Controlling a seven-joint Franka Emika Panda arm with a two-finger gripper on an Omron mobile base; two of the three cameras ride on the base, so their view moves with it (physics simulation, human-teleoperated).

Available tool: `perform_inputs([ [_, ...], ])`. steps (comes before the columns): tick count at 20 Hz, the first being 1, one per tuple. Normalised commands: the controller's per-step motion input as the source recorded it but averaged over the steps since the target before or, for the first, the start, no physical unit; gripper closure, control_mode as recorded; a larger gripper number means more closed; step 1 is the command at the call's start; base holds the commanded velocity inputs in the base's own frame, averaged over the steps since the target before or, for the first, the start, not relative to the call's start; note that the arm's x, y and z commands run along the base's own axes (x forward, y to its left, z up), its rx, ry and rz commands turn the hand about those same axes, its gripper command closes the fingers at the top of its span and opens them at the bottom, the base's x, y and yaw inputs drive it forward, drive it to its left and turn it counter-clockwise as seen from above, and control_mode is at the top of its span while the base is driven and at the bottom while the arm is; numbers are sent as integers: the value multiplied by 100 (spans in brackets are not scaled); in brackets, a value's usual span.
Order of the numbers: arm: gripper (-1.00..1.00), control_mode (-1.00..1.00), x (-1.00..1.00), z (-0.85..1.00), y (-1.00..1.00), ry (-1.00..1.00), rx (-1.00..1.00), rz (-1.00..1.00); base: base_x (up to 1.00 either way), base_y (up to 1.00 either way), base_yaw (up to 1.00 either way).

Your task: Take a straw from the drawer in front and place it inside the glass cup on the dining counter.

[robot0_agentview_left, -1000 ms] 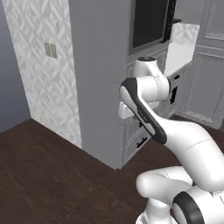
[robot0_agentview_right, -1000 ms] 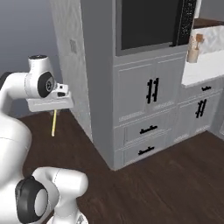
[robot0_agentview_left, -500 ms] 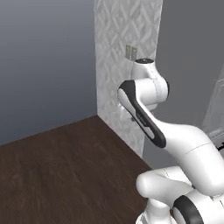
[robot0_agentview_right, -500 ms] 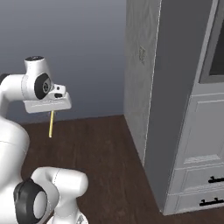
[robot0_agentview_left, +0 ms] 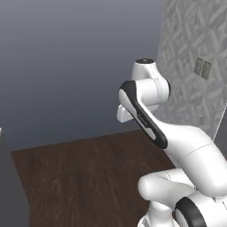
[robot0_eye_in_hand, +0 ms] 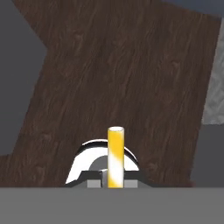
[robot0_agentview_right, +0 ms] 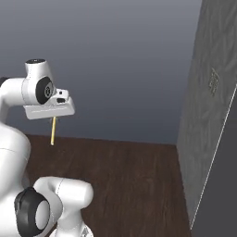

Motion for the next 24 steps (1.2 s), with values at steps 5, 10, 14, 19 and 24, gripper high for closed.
perform_inputs([
  [5, 100, 100, 0, 0, 0, 0, 0, 0, 100, 5, 45],
  [10, 100, 100, 0, 0, 0, 0, 0, 0, 100, 0, 43],
  [14, 100, 100, 0, 0, 0, 0, 0, 0, 100, 0, 48],
  [19, 100, 100, 0, 0, 0, 0, 0, 0, 100, 0, 60],
  [24, 100, 100, 0, 0, 0, 0, 0, 0, 100, -16, 67],
])
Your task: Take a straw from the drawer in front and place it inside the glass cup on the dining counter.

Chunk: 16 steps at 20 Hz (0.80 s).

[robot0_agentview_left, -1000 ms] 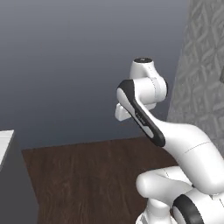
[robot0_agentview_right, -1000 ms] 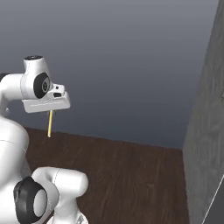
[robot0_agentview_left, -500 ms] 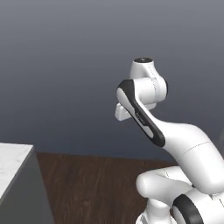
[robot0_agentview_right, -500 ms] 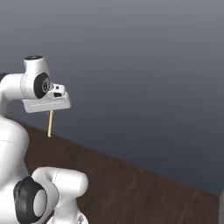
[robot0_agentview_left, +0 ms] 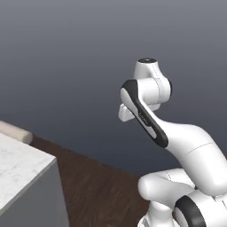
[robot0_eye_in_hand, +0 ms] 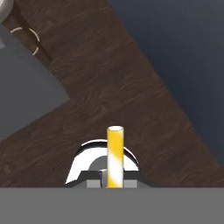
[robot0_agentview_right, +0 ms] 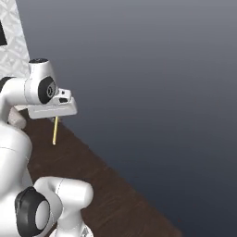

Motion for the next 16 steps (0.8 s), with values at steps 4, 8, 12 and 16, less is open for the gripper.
perform_inputs([
  [4, 100, 100, 0, 0, 0, 0, 0, 0, 94, -28, 72],
  [8, 100, 100, 0, 0, 0, 0, 0, 0, 79, -32, 76],
  [12, 100, 100, 0, 0, 0, 0, 0, 0, 76, -29, 77],
  [16, 100, 100, 0, 0, 0, 0, 0, 0, 60, -38, 75],
])
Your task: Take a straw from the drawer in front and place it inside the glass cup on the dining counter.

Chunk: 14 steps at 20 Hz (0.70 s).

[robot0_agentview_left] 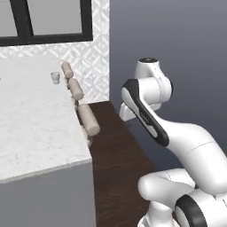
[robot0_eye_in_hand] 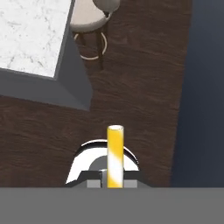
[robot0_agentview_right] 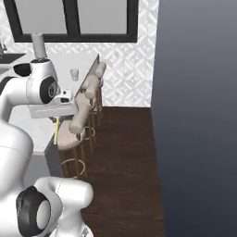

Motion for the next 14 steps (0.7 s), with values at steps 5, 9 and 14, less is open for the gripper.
perform_inputs([
  [5, 100, 100, 0, 0, 0, 0, 0, 0, 38, -62, 66],
  [9, 100, 100, 0, 0, 0, 0, 0, 0, 25, -78, 59],
  [14, 100, 100, 0, 0, 0, 0, 0, 0, 20, -97, 51],
])
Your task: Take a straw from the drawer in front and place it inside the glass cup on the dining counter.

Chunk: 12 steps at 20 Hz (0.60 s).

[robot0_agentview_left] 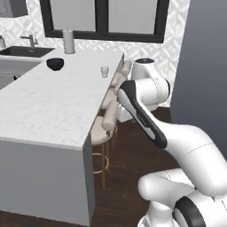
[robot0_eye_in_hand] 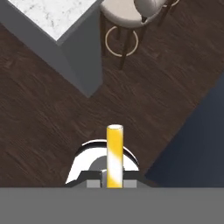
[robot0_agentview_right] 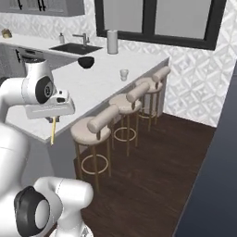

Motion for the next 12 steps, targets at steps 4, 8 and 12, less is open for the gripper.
perform_inputs([
  [4, 100, 100, 0, 0, 0, 0, 0, 0, 25, -99, 49],
  [8, 100, 100, 0, 0, 0, 0, 0, 0, 47, -92, 47],
  [12, 100, 100, 0, 0, 0, 0, 0, 0, 69, -89, 44],
])
